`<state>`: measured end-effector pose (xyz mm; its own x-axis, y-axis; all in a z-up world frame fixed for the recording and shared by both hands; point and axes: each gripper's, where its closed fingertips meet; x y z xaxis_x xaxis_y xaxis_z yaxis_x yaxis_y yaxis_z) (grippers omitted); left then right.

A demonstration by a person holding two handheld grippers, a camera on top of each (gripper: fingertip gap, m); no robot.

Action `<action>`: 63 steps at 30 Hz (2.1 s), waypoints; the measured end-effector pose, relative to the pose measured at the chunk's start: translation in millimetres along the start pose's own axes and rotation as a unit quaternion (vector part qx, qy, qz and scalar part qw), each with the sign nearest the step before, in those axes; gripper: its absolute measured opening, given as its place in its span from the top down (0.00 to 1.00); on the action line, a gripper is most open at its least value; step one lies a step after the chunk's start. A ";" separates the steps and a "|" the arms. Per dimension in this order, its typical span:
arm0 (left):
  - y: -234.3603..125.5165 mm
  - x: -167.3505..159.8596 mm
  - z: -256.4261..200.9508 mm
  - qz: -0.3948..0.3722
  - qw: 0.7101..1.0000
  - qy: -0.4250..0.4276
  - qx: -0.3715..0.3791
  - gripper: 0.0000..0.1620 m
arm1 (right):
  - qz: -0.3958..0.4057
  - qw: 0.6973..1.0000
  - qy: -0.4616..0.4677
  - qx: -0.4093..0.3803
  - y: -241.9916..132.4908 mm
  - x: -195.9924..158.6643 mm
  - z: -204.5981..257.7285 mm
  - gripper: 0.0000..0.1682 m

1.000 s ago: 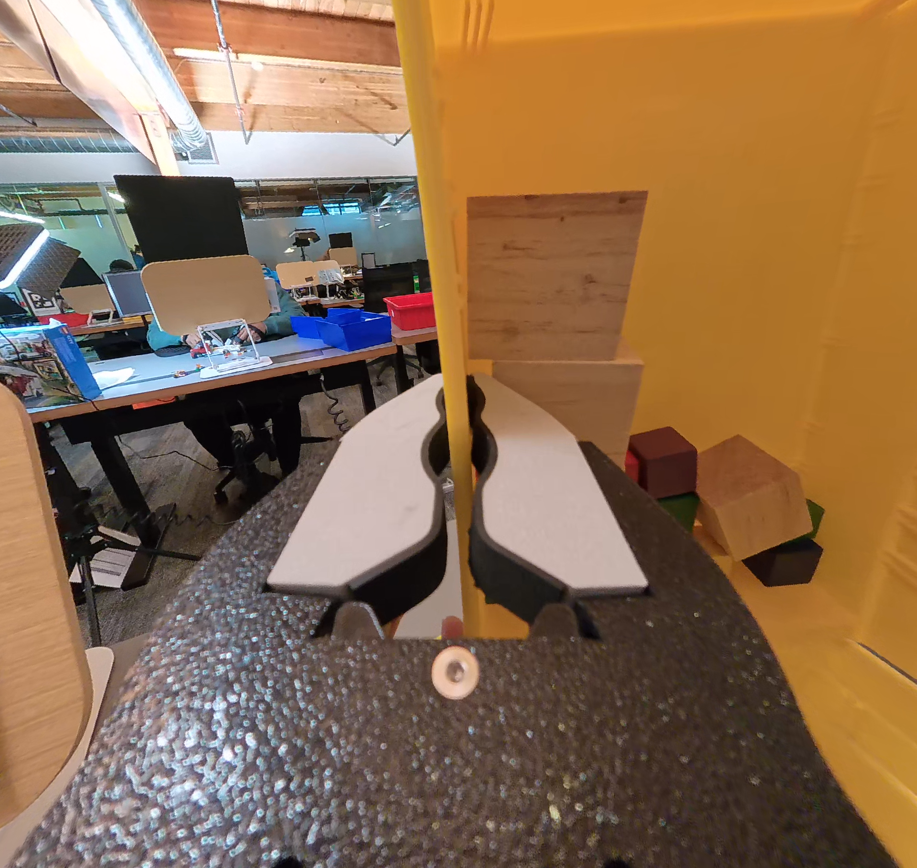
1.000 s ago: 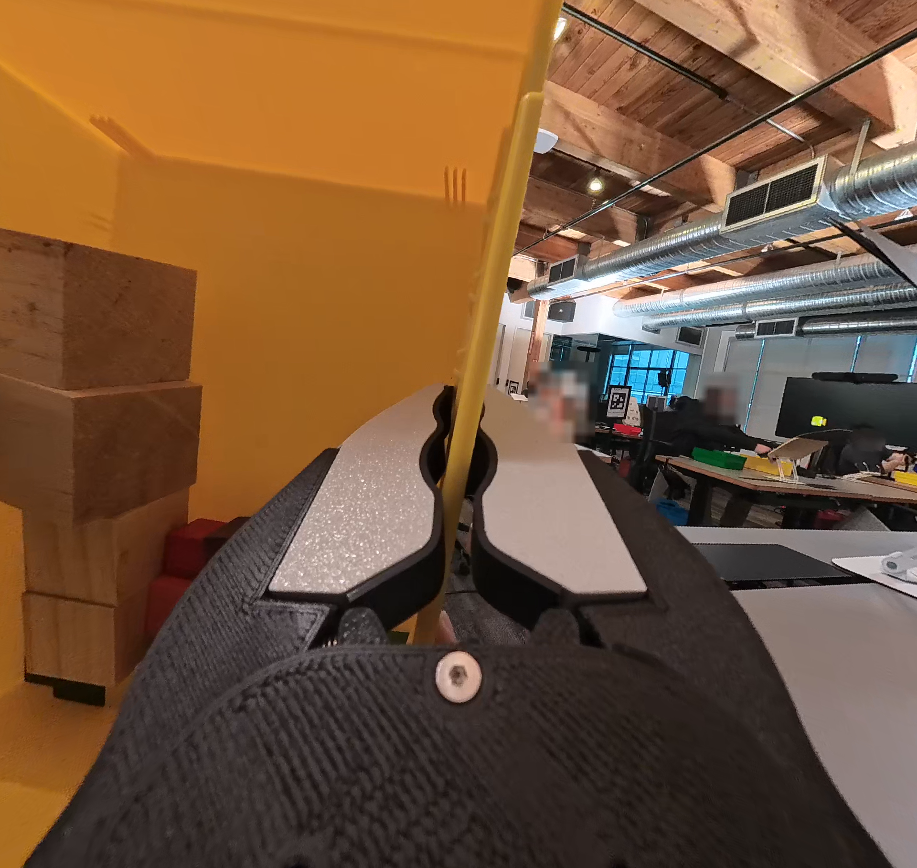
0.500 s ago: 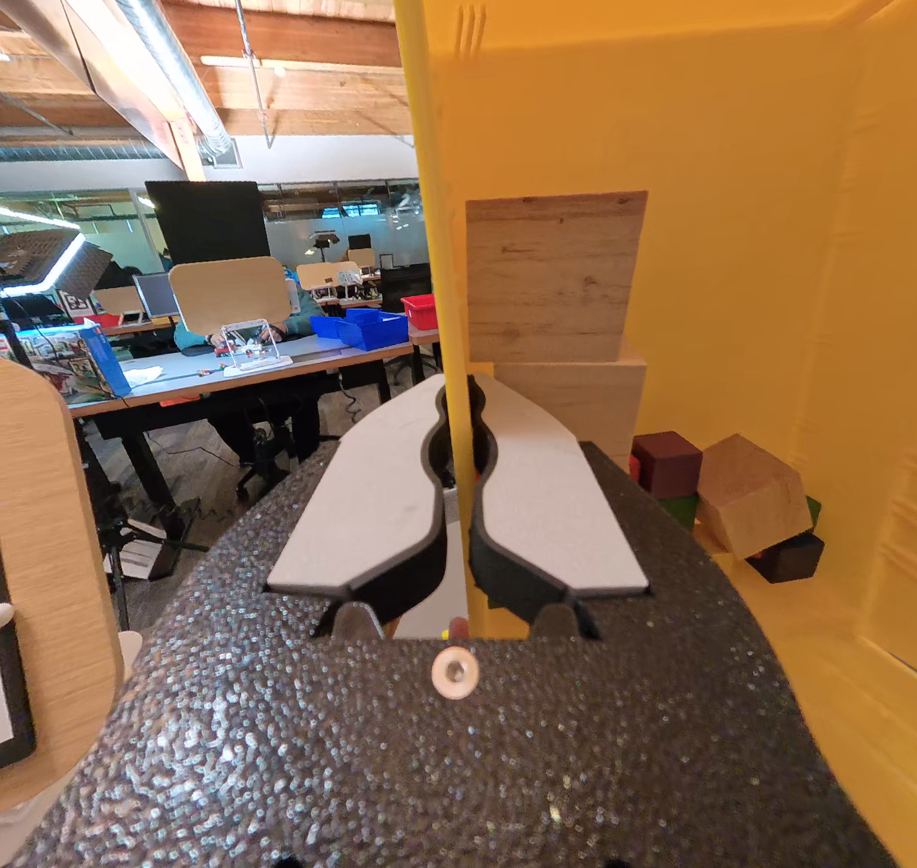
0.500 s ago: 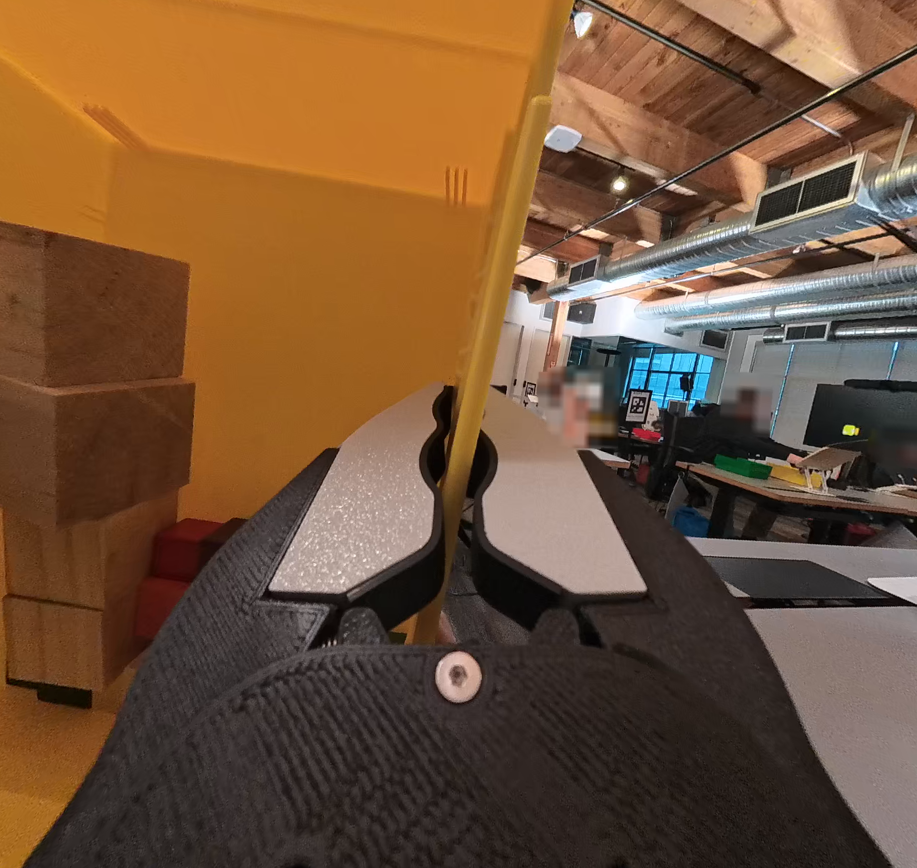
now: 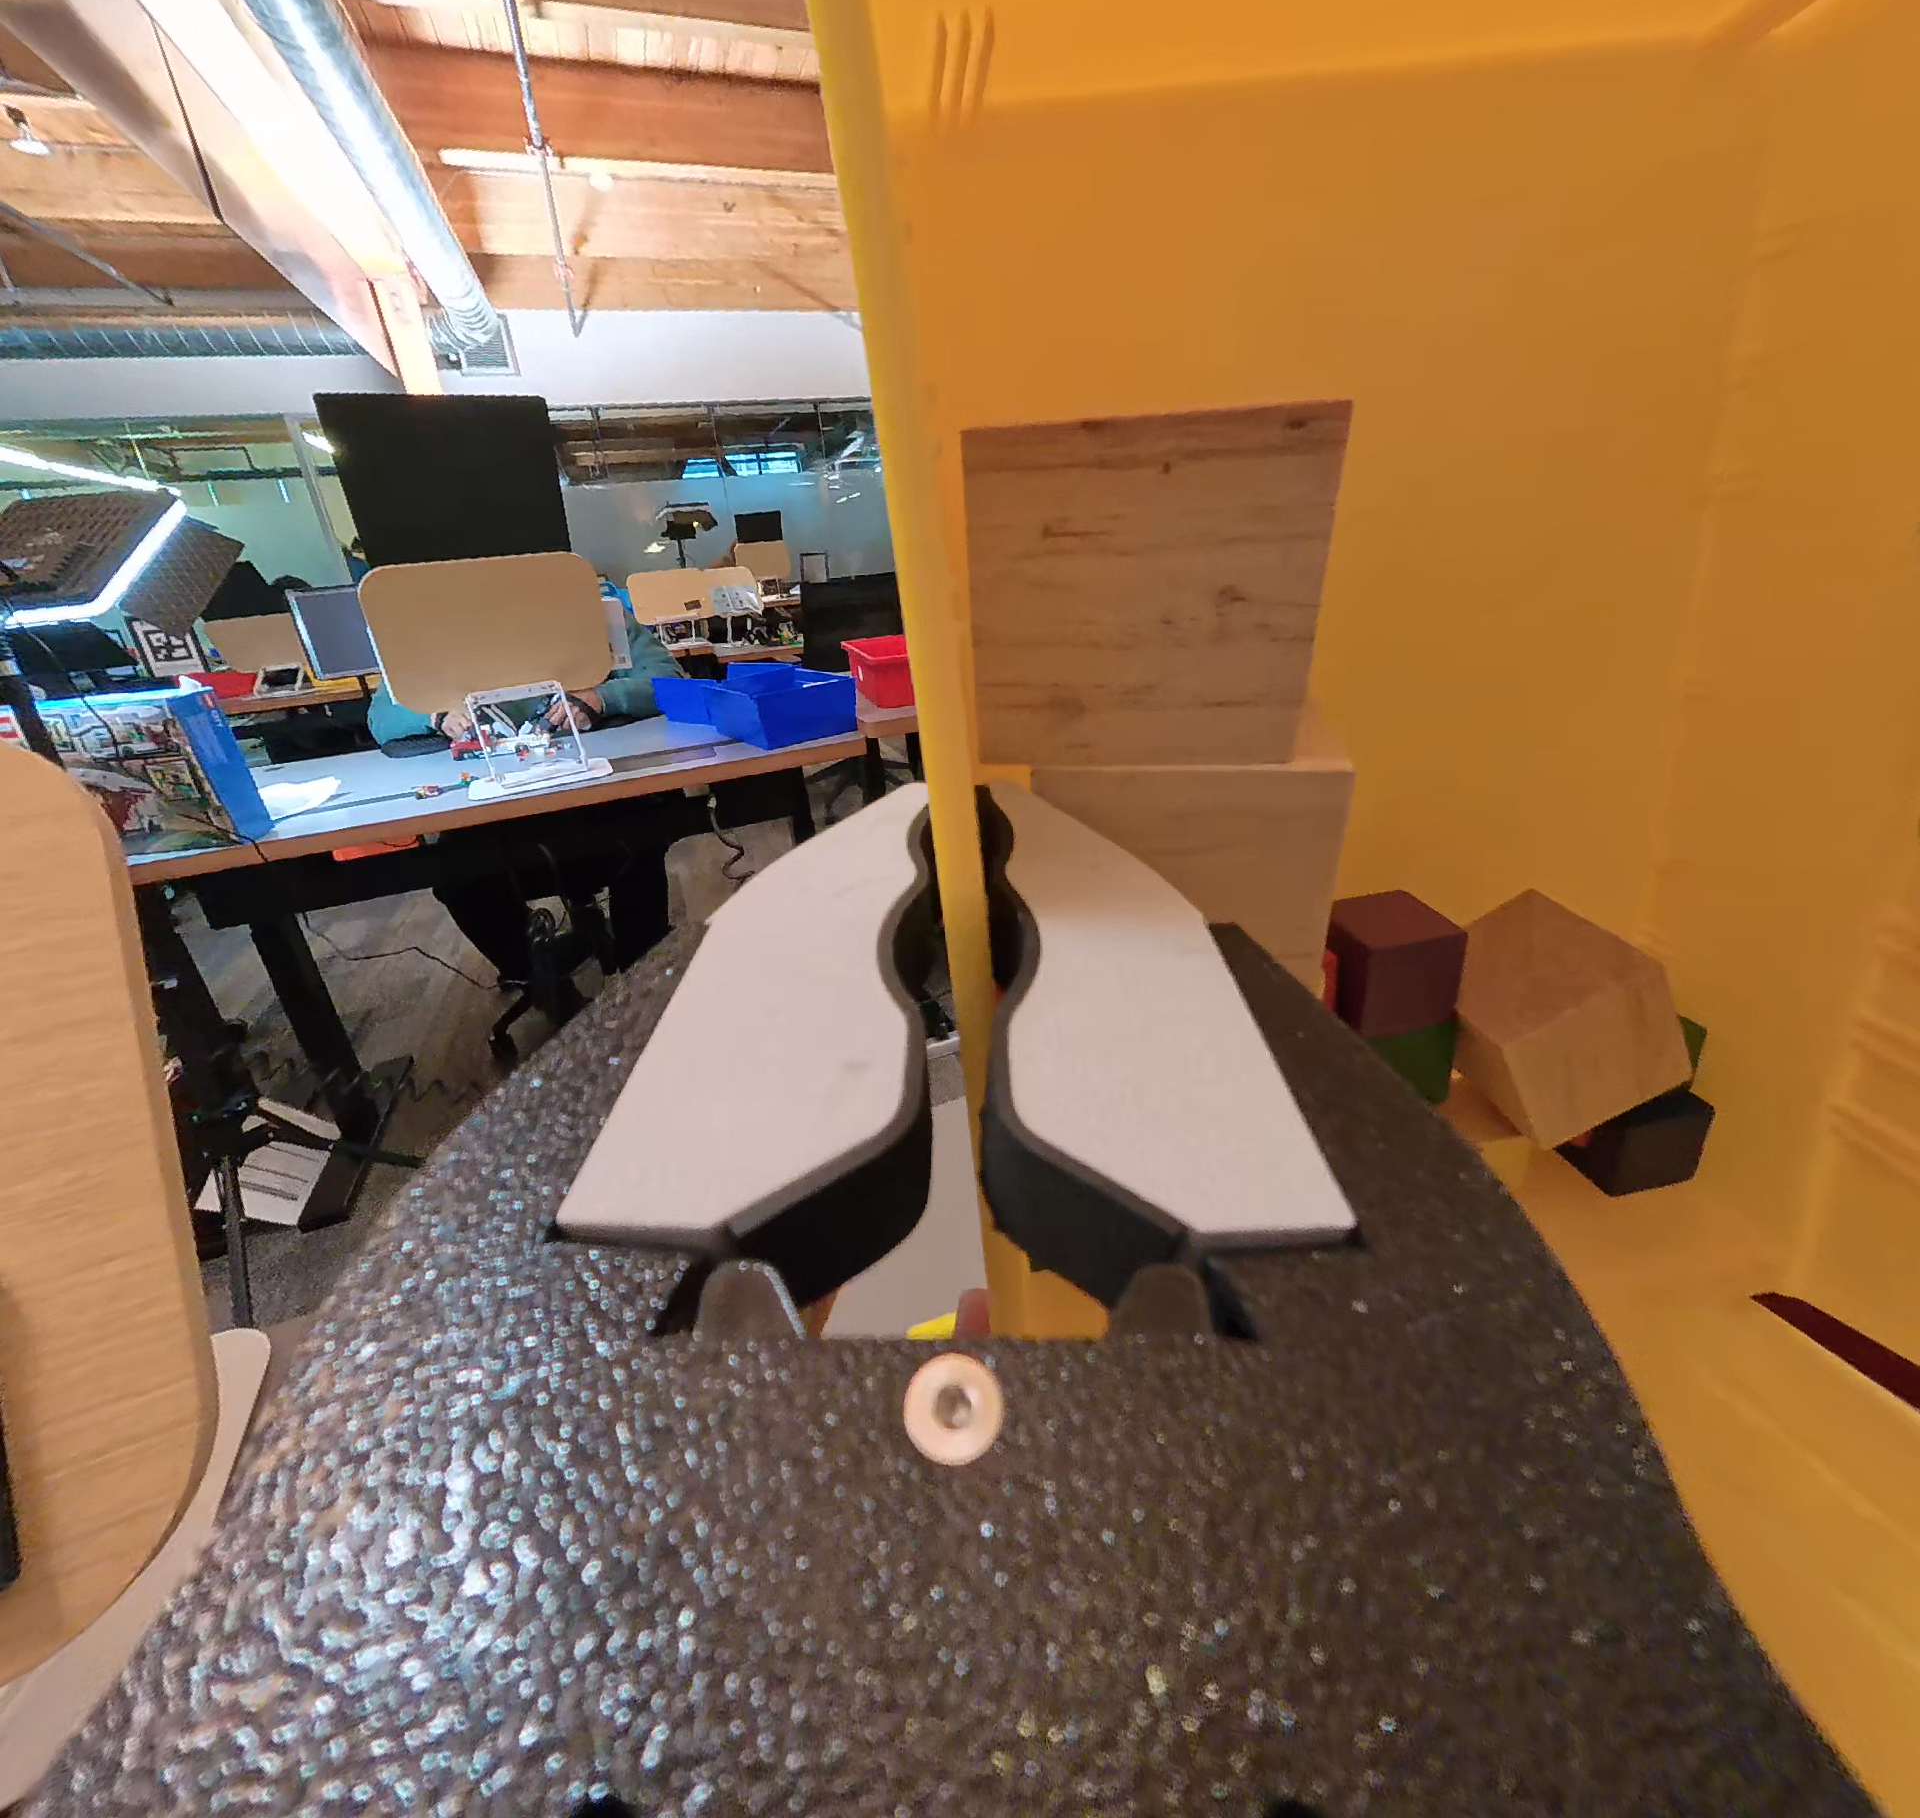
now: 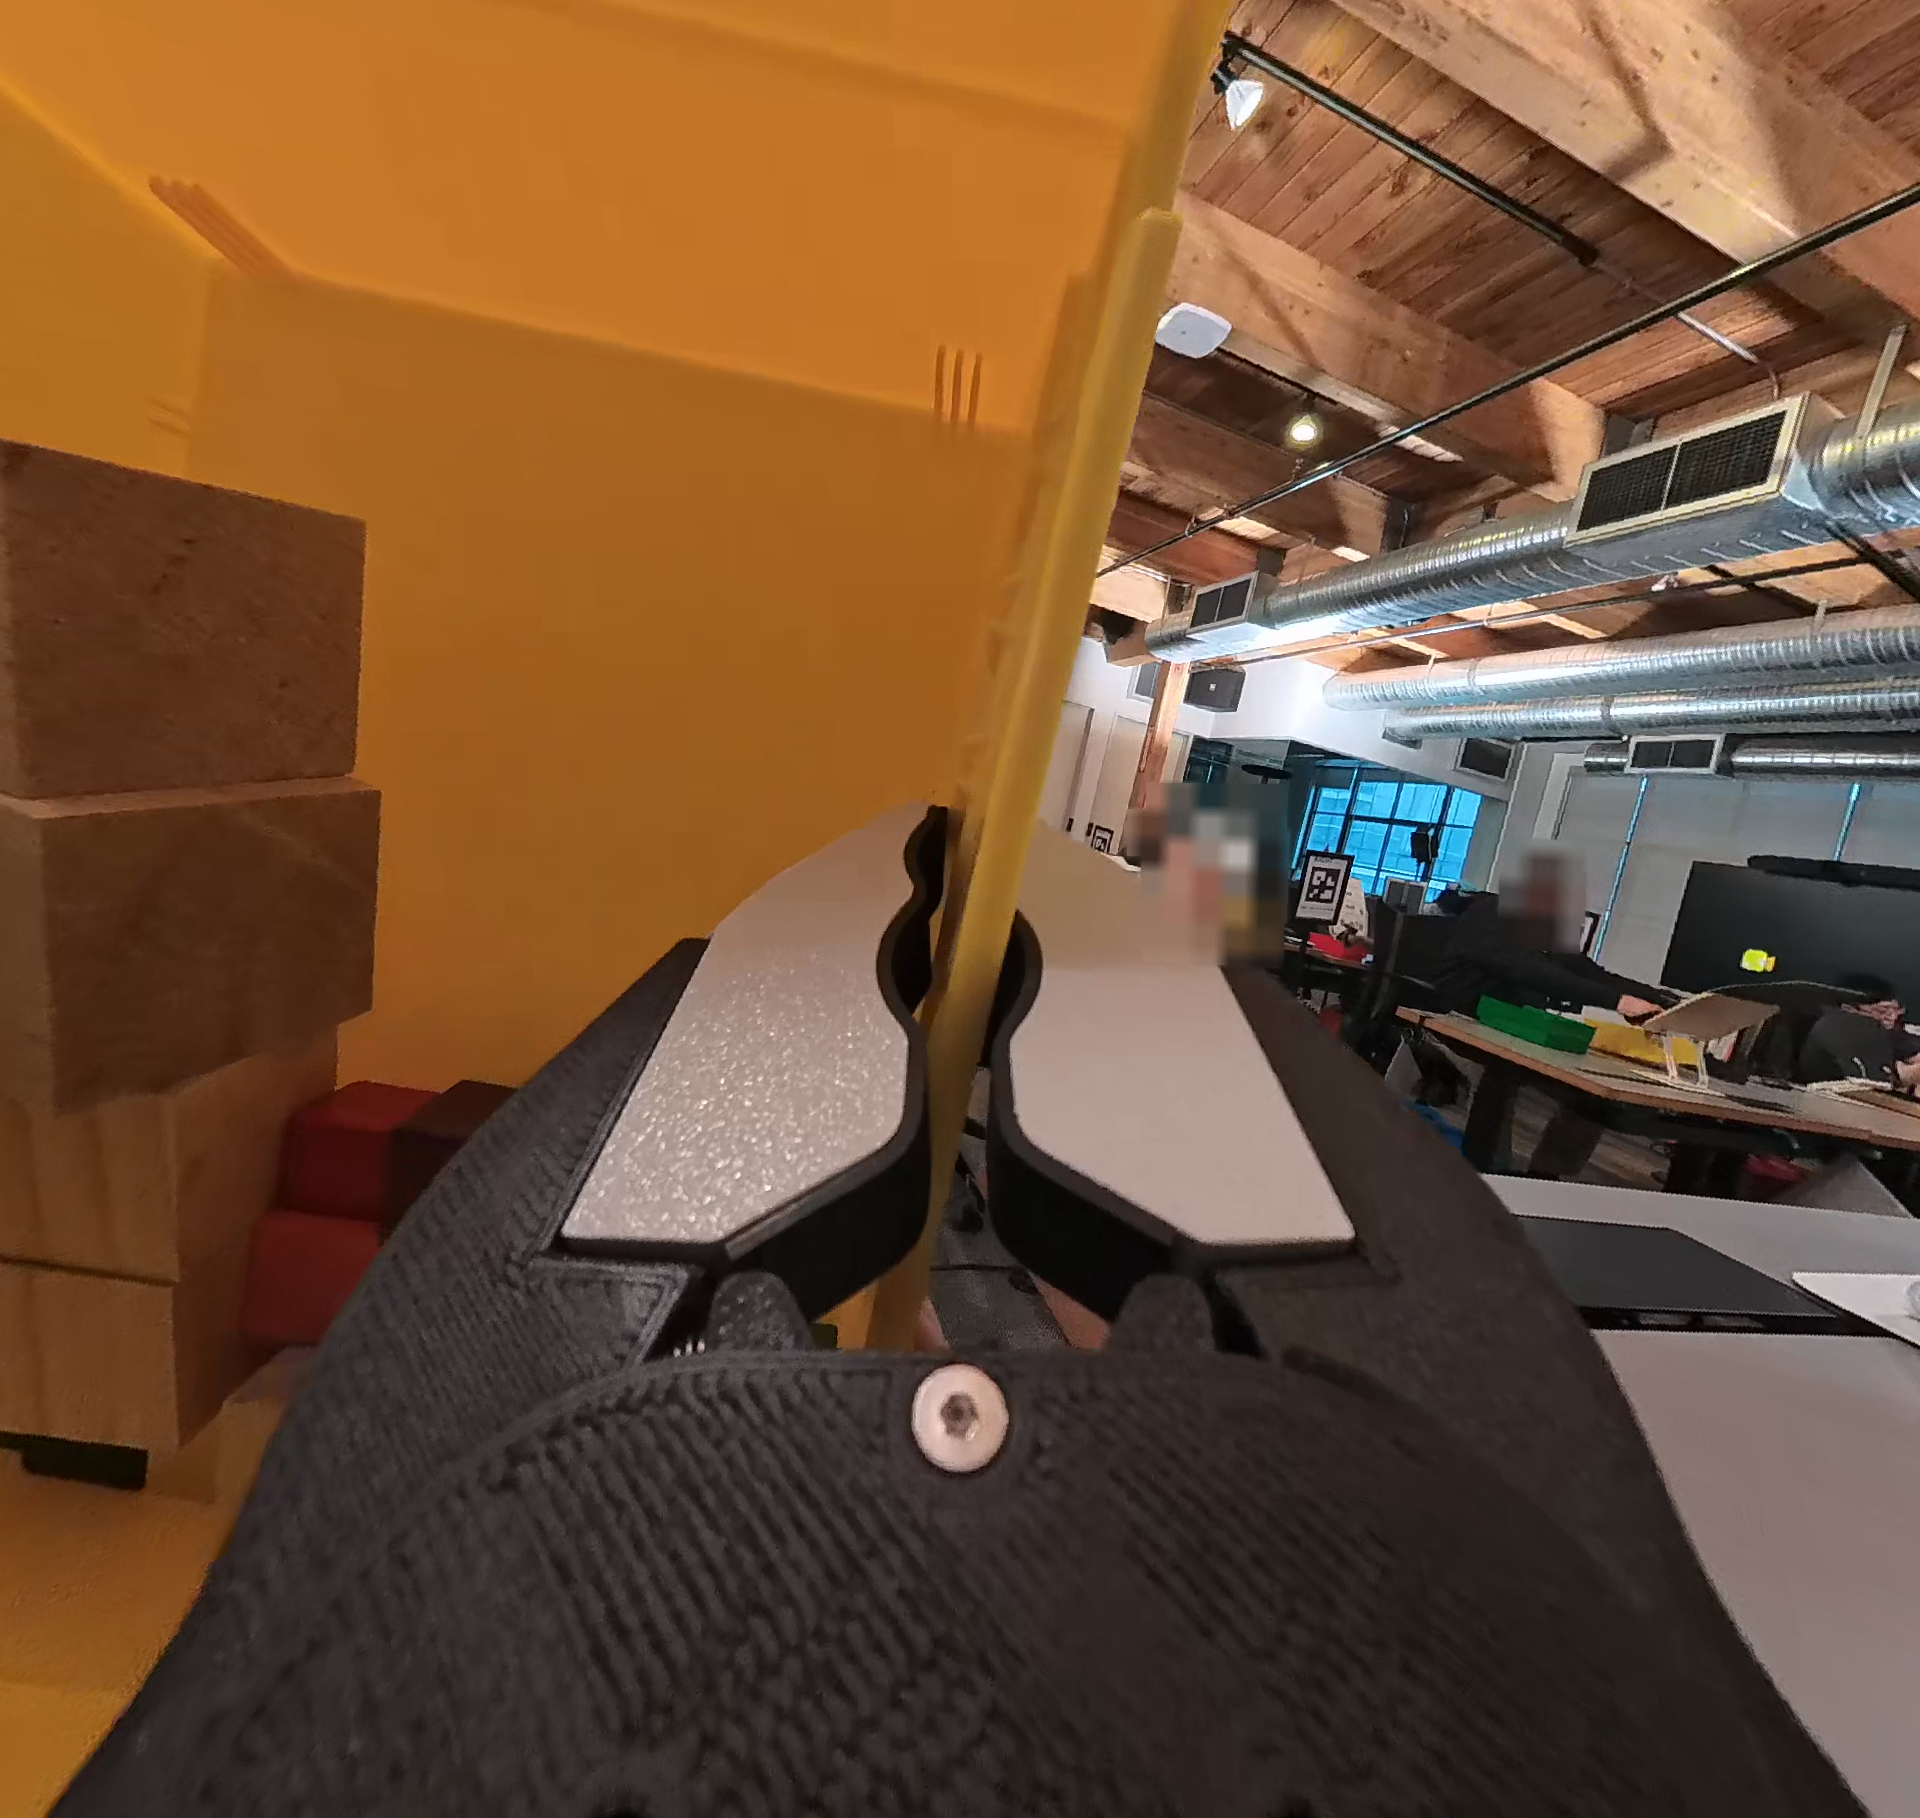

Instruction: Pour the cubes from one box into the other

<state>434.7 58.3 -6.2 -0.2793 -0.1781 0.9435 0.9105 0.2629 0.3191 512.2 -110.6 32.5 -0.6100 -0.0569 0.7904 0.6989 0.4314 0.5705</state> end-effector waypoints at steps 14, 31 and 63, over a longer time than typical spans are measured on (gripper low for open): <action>-2.4 -1.4 2.3 -0.009 1.000 0.004 0.005 0.97 | -0.013 1.000 0.010 0.007 1.5 -1.9 3.2 0.97; -6.1 18.5 -2.5 -0.041 0.999 0.007 -0.005 0.98 | -0.056 0.998 0.024 -0.018 -6.8 12.4 -5.3 0.97; -18.2 51.2 -10.4 -0.110 0.994 0.006 -0.019 0.98 | -0.115 0.991 0.018 -0.072 -21.3 40.7 -18.7 0.96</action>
<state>406.9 34.5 35.4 -0.4700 -0.2387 0.8498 0.8385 0.1799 0.5143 479.5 -138.9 56.6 -0.7470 -0.1716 0.6423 0.5914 0.2700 0.7599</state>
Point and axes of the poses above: each gripper's, where its closed fingertips meet, y out along the fingers, x out of its top, z = x × y across the jaws, and after that the axes turned 6 degrees about -z, right-handed
